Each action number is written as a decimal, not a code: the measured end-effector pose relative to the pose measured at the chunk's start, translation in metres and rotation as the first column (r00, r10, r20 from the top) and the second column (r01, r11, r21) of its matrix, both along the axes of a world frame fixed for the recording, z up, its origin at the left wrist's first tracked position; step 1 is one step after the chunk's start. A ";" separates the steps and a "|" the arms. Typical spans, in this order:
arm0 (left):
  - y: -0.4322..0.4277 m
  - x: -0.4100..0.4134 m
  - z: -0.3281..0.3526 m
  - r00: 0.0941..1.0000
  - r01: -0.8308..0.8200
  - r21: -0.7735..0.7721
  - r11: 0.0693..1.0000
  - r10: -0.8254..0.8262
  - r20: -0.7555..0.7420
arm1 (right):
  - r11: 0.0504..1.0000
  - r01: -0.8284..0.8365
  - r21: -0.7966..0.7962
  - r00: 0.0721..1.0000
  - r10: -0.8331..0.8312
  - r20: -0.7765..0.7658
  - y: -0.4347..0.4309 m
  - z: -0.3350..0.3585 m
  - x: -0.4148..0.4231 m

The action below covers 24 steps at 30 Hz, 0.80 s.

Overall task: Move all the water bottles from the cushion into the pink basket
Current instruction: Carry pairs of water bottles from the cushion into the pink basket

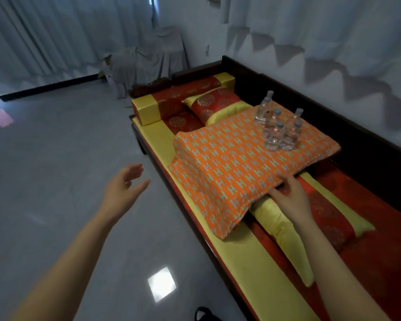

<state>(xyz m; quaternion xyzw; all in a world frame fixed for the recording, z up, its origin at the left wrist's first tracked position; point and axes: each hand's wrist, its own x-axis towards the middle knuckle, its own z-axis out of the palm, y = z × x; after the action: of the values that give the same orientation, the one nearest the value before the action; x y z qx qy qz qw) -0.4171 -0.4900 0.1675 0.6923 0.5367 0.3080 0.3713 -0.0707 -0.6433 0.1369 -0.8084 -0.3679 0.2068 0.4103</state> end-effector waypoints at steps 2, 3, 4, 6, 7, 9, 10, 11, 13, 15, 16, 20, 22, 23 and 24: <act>0.045 0.002 -0.009 1.000 0.010 -0.020 1.000 -0.011 -0.023 | 1.000 0.018 -0.013 0.999 -0.017 0.037 0.033 -0.004 0.010; 0.064 0.004 -0.012 0.999 0.021 -0.031 0.999 -0.022 -0.036 | 0.999 0.025 -0.023 0.998 -0.024 0.056 0.046 -0.004 0.015; 0.082 0.008 -0.015 0.998 0.035 -0.039 0.999 -0.037 -0.046 | 0.999 0.039 -0.035 0.996 -0.036 0.079 0.057 -0.003 0.018; 0.129 0.022 -0.024 0.993 0.095 -0.043 0.995 -0.097 -0.065 | 0.993 0.088 -0.084 0.988 -0.076 0.134 0.086 -0.008 0.034; 0.147 0.030 -0.026 0.989 0.124 -0.045 0.991 -0.127 -0.076 | 0.990 0.097 -0.101 0.985 -0.081 0.155 0.097 -0.010 0.039; 0.196 0.053 -0.033 0.970 0.222 -0.054 0.973 -0.226 -0.091 | 0.981 0.160 -0.110 0.976 -0.140 0.169 0.119 -0.021 0.047; 0.219 0.065 -0.036 0.958 0.270 -0.069 0.961 -0.275 -0.086 | 0.972 0.209 -0.109 0.969 -0.191 0.155 0.128 -0.023 0.048; 0.246 0.081 -0.037 0.941 0.322 -0.094 0.942 -0.329 -0.074 | 0.958 0.271 -0.092 0.958 -0.260 0.120 0.136 -0.031 0.051; 0.289 0.112 -0.038 0.906 0.417 -0.146 0.897 -0.423 -0.013 | 0.920 0.384 -0.081 0.923 -0.385 0.012 0.150 -0.039 0.049; 0.323 0.147 -0.038 0.867 0.496 -0.170 0.851 -0.495 0.053 | 0.857 0.514 -0.033 0.847 -0.513 -0.137 0.164 -0.043 0.048; 0.337 0.168 -0.037 0.851 0.525 -0.195 0.828 -0.516 0.100 | 0.810 0.586 -0.019 0.789 -0.576 -0.215 0.172 -0.042 0.048; 0.365 0.249 -0.048 0.802 0.596 -0.418 0.686 -0.482 0.352 | 0.630 0.776 0.032 0.592 -0.708 -0.385 0.197 -0.046 0.057; 0.374 0.291 -0.060 0.774 0.633 -0.464 0.620 -0.486 0.406 | 0.581 0.813 0.040 0.543 -0.732 -0.412 0.212 -0.053 0.071; 0.379 0.312 -0.065 0.761 0.648 -0.484 0.588 -0.492 0.423 | 0.564 0.825 0.034 0.525 -0.743 -0.414 0.220 -0.058 0.079; 0.383 0.334 -0.071 0.750 0.662 -0.502 0.557 -0.498 0.436 | 0.555 0.831 0.028 0.515 -0.751 -0.413 0.228 -0.063 0.089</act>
<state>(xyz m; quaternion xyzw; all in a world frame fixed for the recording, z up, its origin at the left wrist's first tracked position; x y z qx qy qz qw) -0.0836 -0.1072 0.0963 0.6211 0.2966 0.0514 0.7236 0.0178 -0.4157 0.0736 -0.7835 0.1035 0.0947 0.6054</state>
